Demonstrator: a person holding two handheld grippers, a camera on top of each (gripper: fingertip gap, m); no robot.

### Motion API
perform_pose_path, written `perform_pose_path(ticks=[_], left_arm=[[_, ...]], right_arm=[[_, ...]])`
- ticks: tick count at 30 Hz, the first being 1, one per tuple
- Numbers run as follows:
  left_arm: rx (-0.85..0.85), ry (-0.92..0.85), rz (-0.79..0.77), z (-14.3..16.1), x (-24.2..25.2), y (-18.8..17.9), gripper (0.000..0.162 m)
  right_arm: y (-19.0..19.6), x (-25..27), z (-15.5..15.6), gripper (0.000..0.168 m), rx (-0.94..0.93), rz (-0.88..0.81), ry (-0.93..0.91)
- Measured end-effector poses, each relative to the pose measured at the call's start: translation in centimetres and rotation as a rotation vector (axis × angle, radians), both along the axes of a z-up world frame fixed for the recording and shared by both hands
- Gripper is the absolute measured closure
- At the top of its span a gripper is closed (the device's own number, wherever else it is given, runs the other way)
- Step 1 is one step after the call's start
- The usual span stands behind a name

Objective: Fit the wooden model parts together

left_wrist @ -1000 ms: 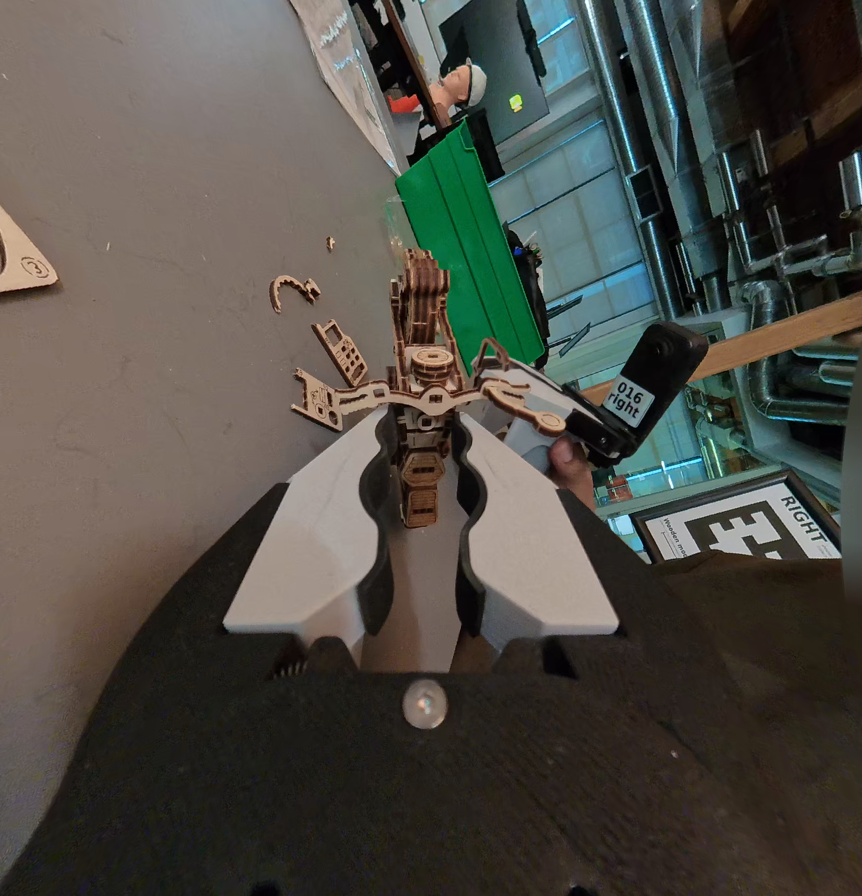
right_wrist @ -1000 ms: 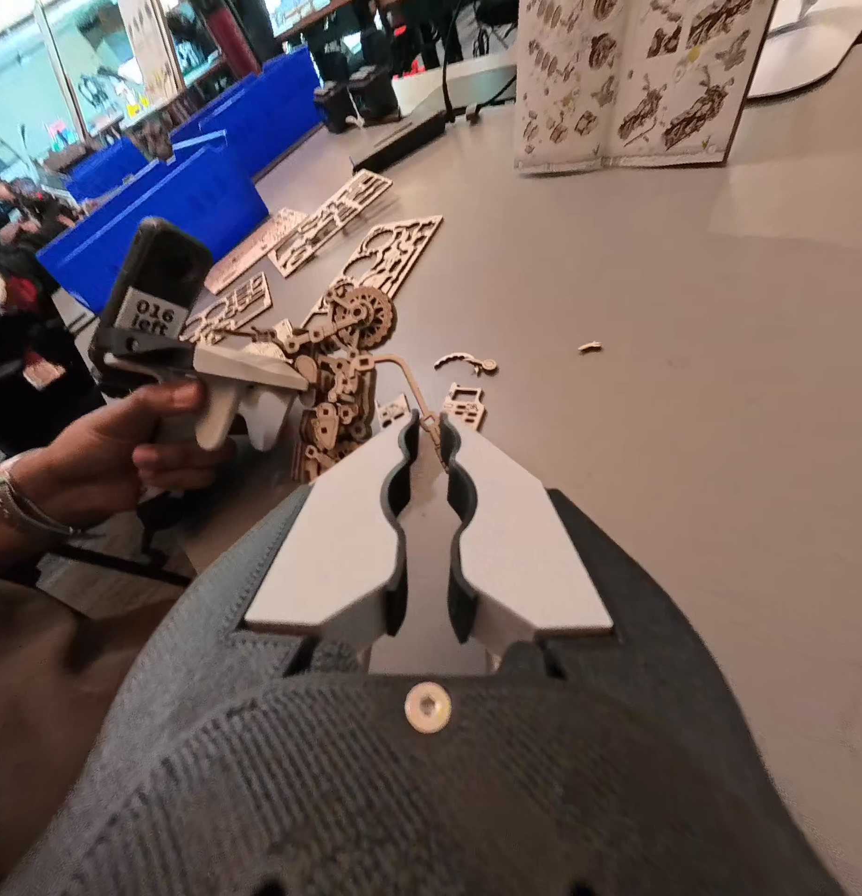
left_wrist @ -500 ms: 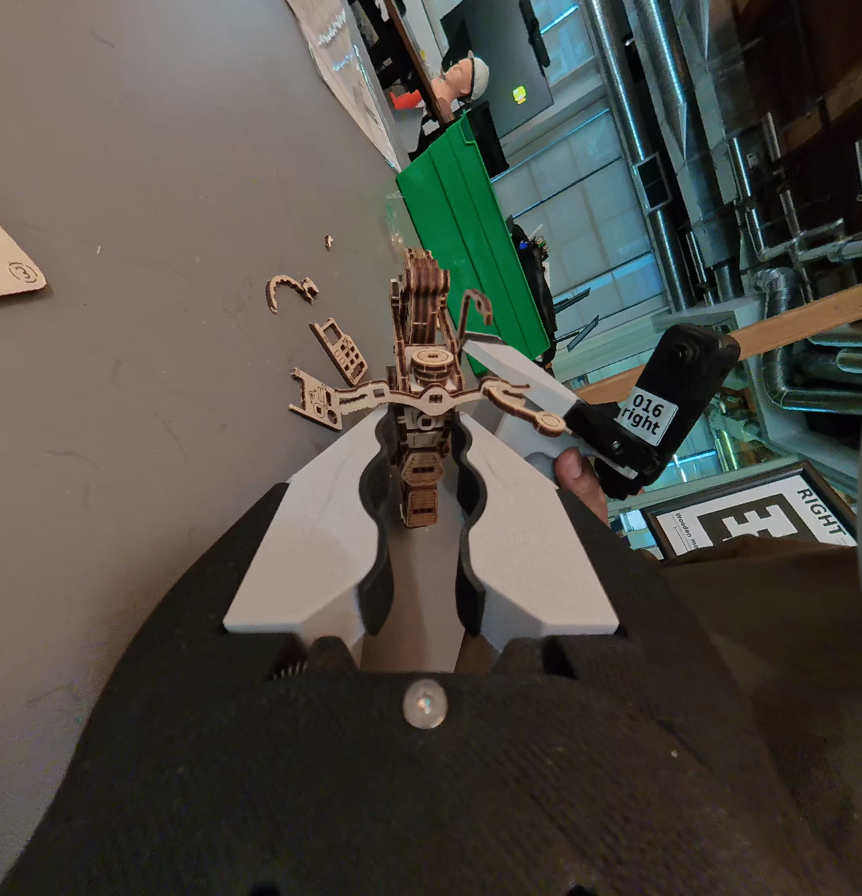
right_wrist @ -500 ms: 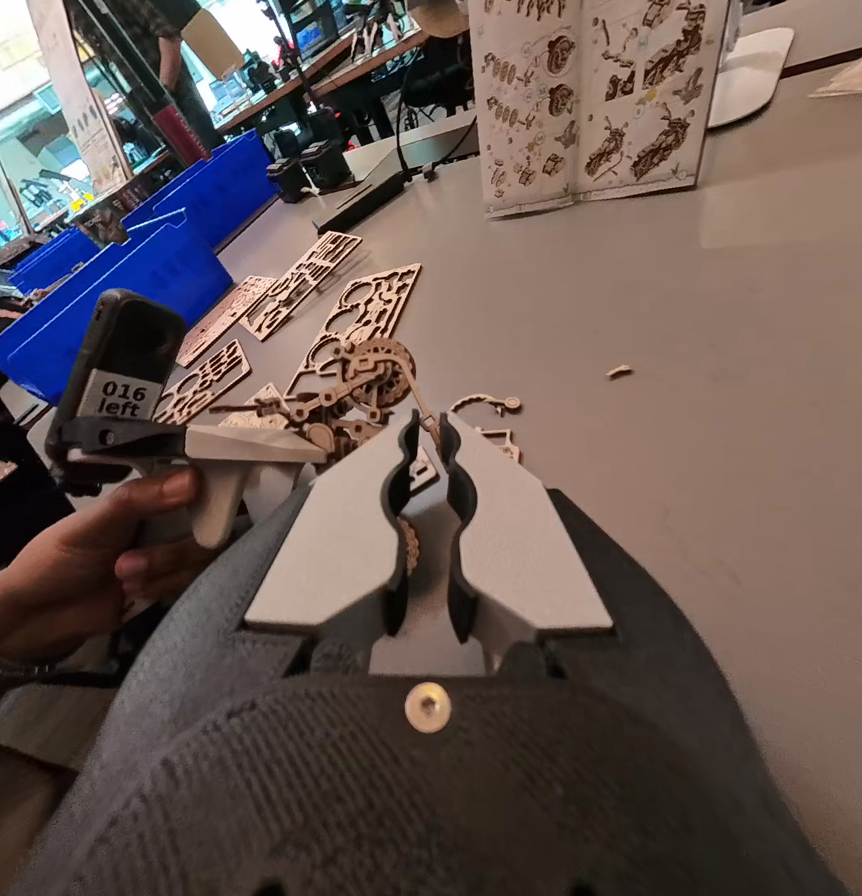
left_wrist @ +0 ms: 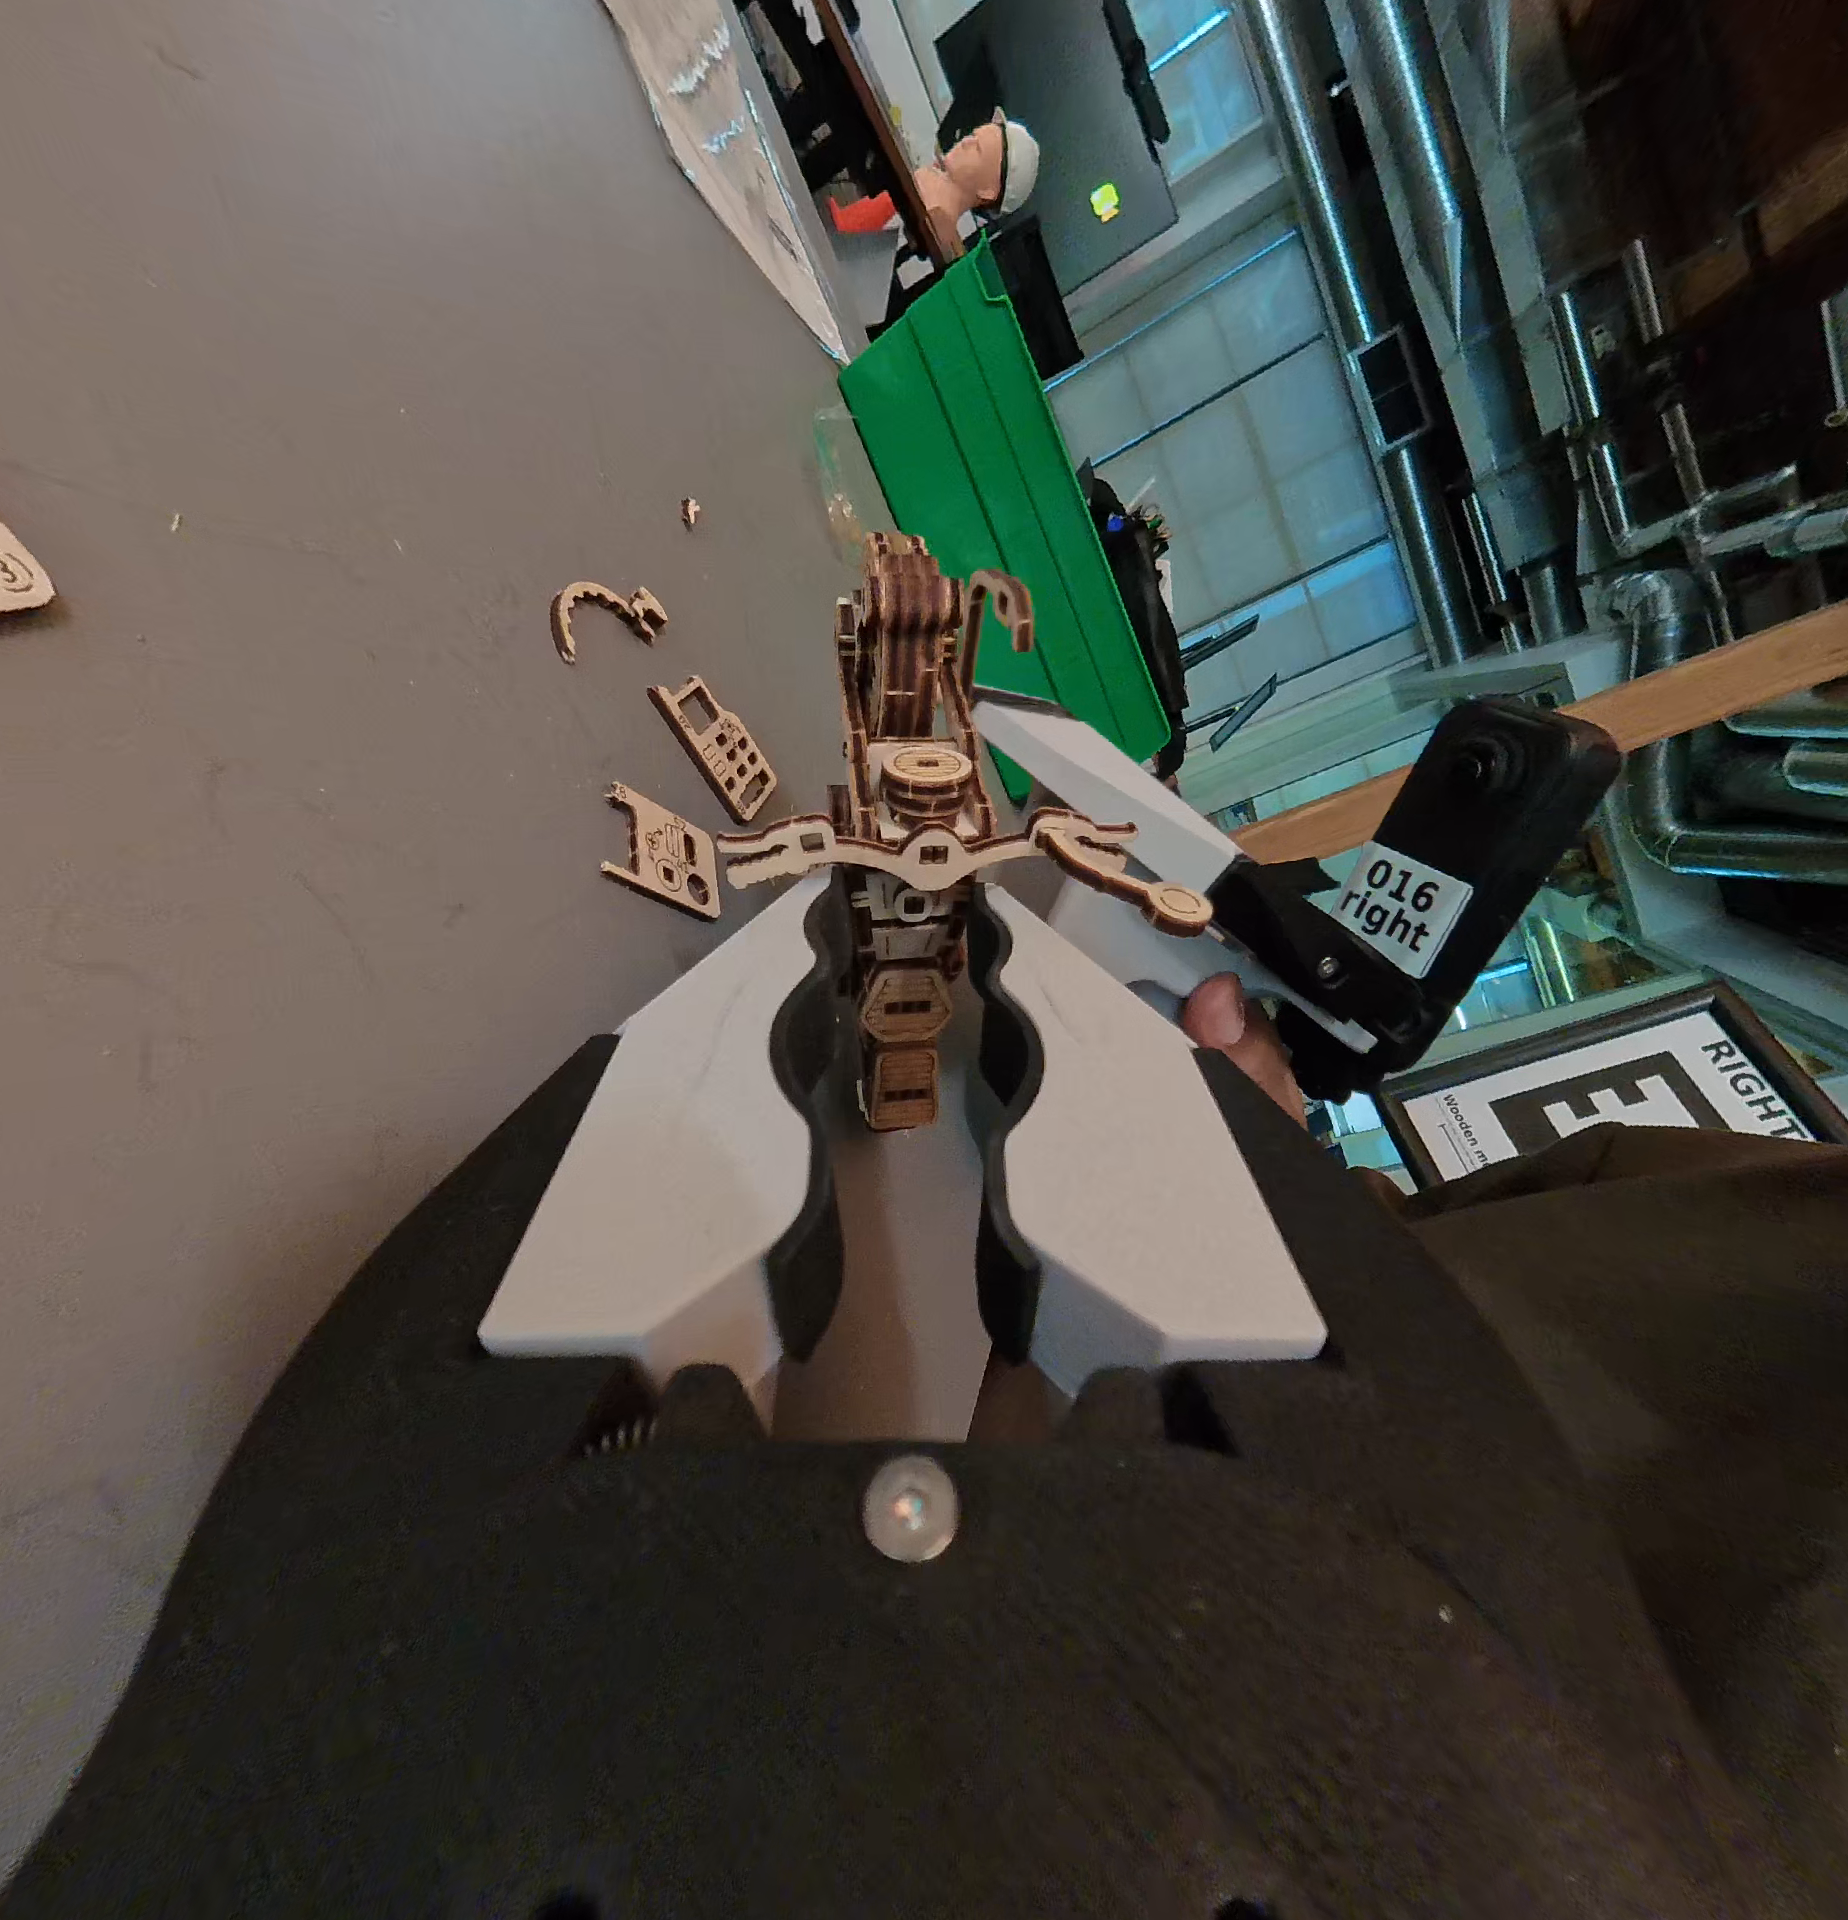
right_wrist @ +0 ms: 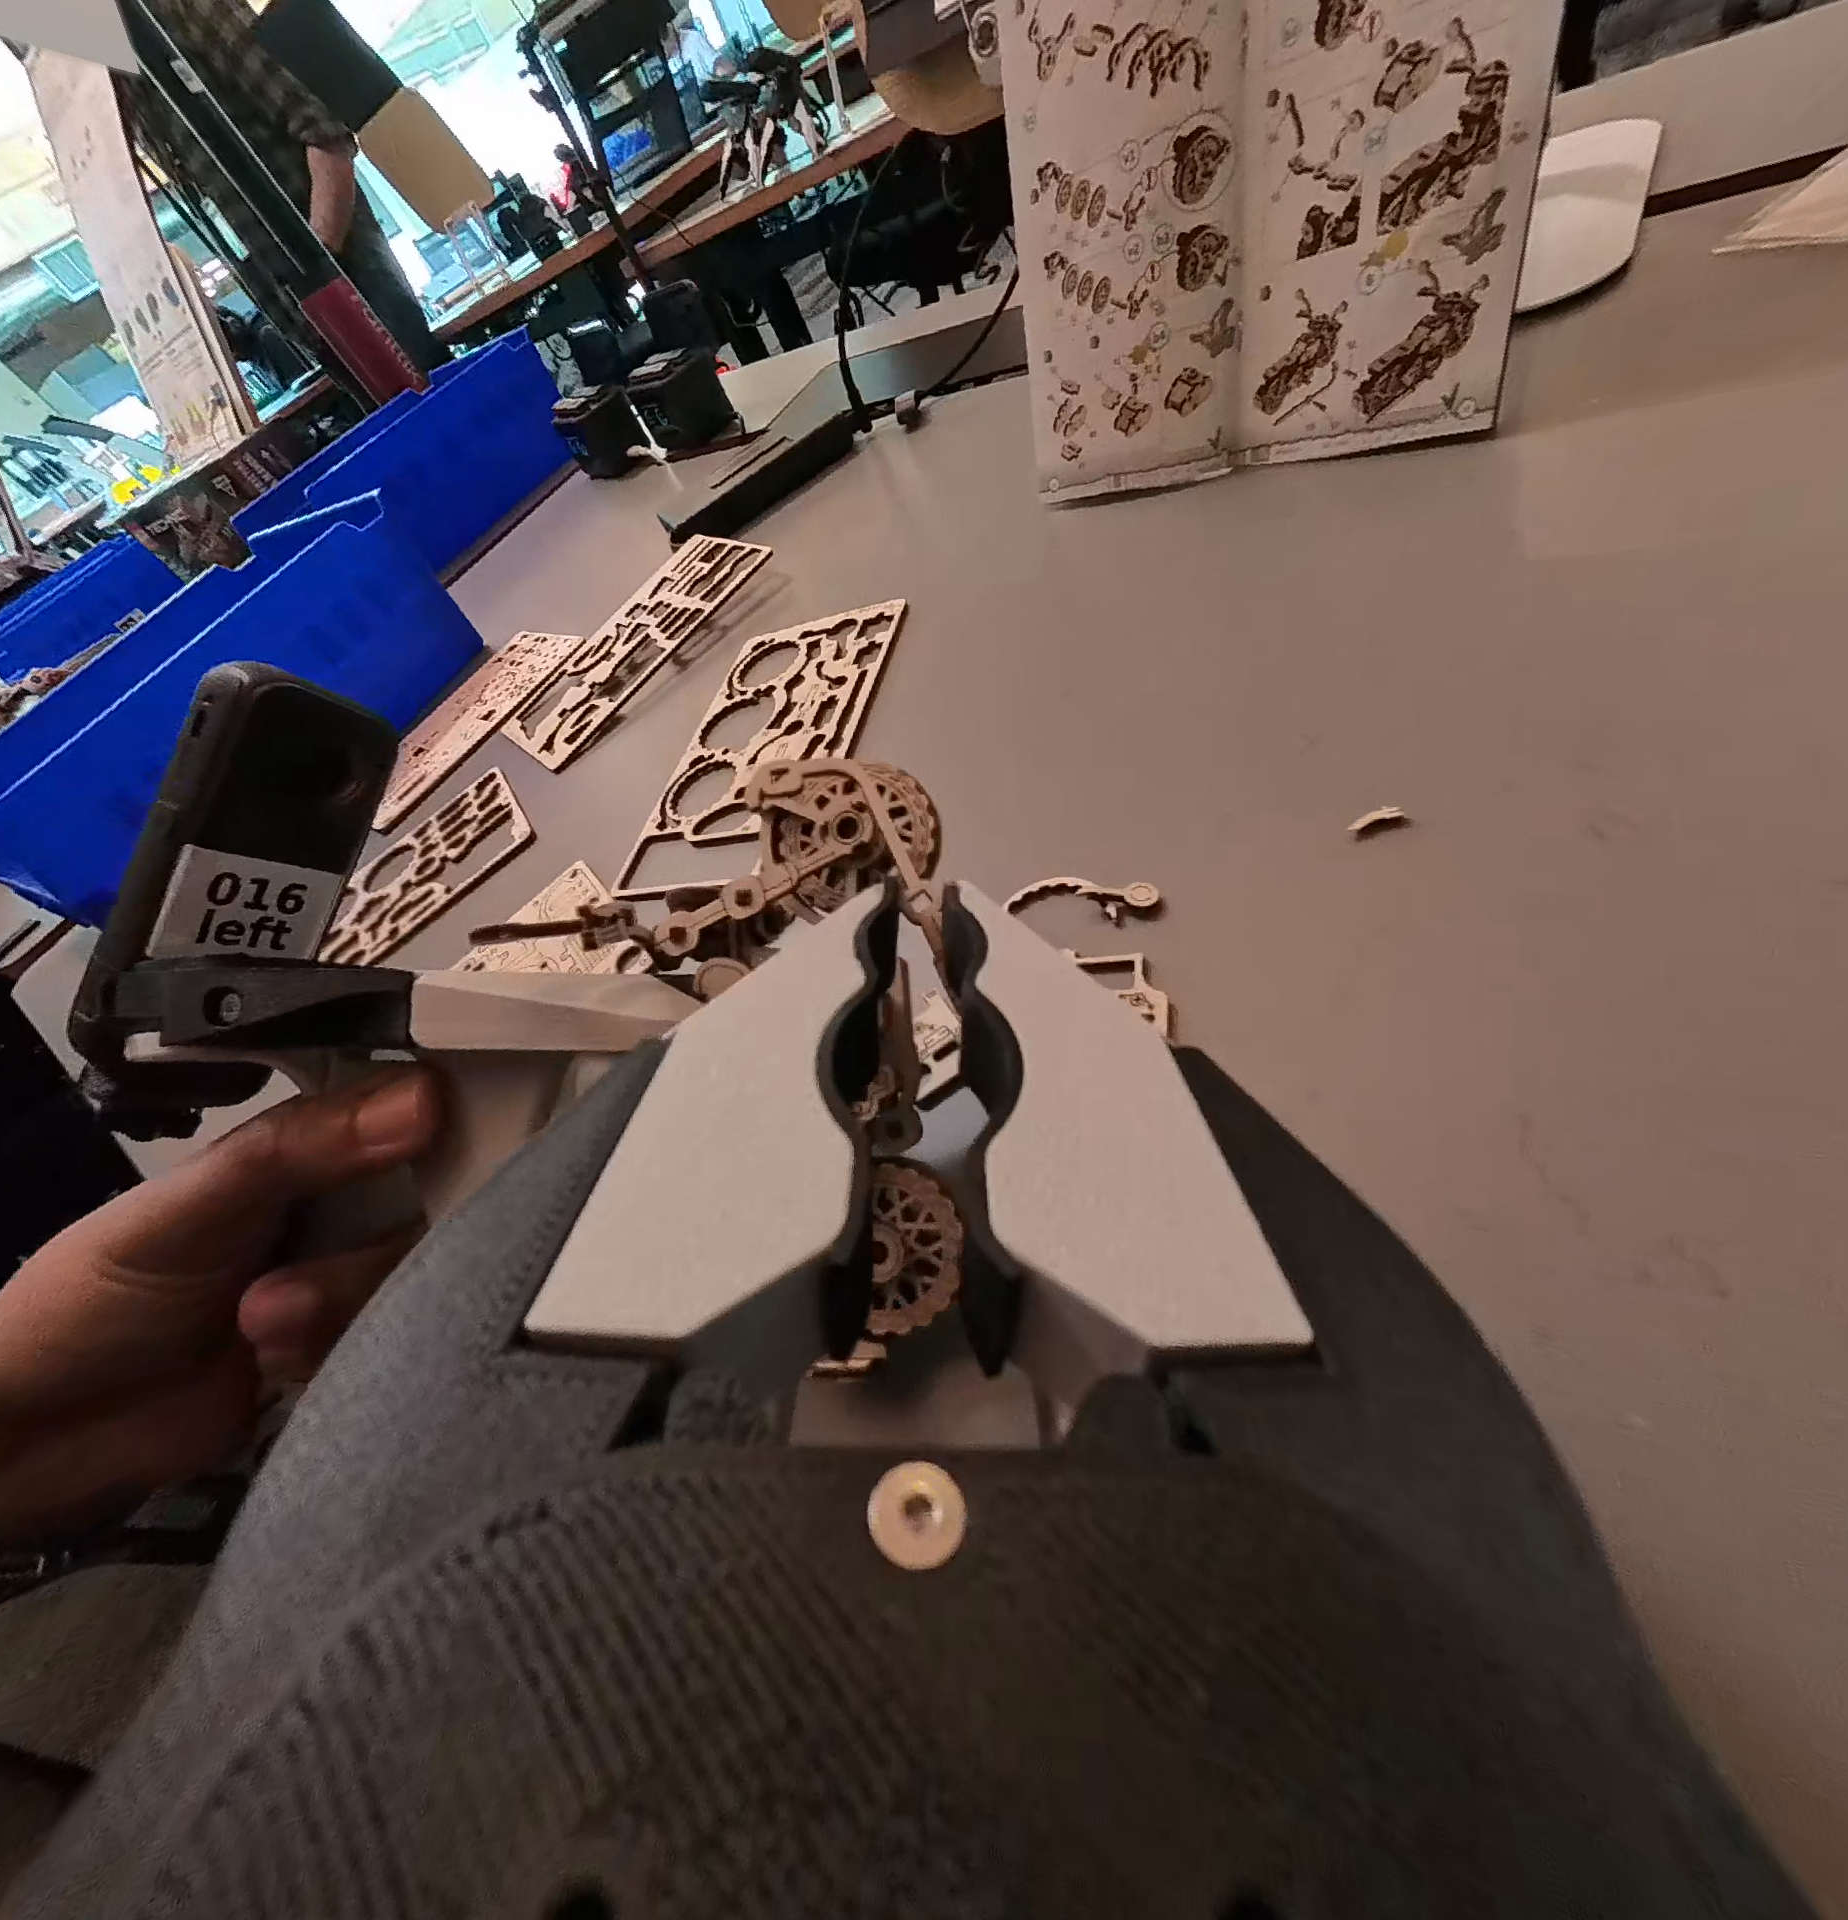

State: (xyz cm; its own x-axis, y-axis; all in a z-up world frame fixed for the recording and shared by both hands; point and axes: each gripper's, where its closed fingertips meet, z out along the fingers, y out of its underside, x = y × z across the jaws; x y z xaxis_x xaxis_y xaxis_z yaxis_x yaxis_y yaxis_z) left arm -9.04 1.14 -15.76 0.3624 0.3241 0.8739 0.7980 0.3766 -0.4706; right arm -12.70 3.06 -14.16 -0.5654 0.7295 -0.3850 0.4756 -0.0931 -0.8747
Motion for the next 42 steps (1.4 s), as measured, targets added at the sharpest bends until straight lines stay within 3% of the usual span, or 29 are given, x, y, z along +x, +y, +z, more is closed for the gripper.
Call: perform_pose_path(ticks=[21,24,35,42], left_arm=[[-0.009,0.006,-0.003,0.0,0.1,0.1,0.143],[0.003,0.002,0.0,0.1,0.0,0.0,0.143],[0.03,-0.018,0.014,0.1,-0.2,-0.3,0.143],[0.027,-0.022,0.016,0.0,-0.3,-0.3,0.143]], right_arm=[[0.3,-0.2,-0.1,0.161,0.026,-0.001,0.016],[1.6,-0.8,-0.4,0.161,0.069,0.008,0.007],[10.3,-1.8,-6.7,0.161,0.526,0.006,-0.215],[10.6,-0.6,-6.6,0.146,0.511,0.045,-0.252]])
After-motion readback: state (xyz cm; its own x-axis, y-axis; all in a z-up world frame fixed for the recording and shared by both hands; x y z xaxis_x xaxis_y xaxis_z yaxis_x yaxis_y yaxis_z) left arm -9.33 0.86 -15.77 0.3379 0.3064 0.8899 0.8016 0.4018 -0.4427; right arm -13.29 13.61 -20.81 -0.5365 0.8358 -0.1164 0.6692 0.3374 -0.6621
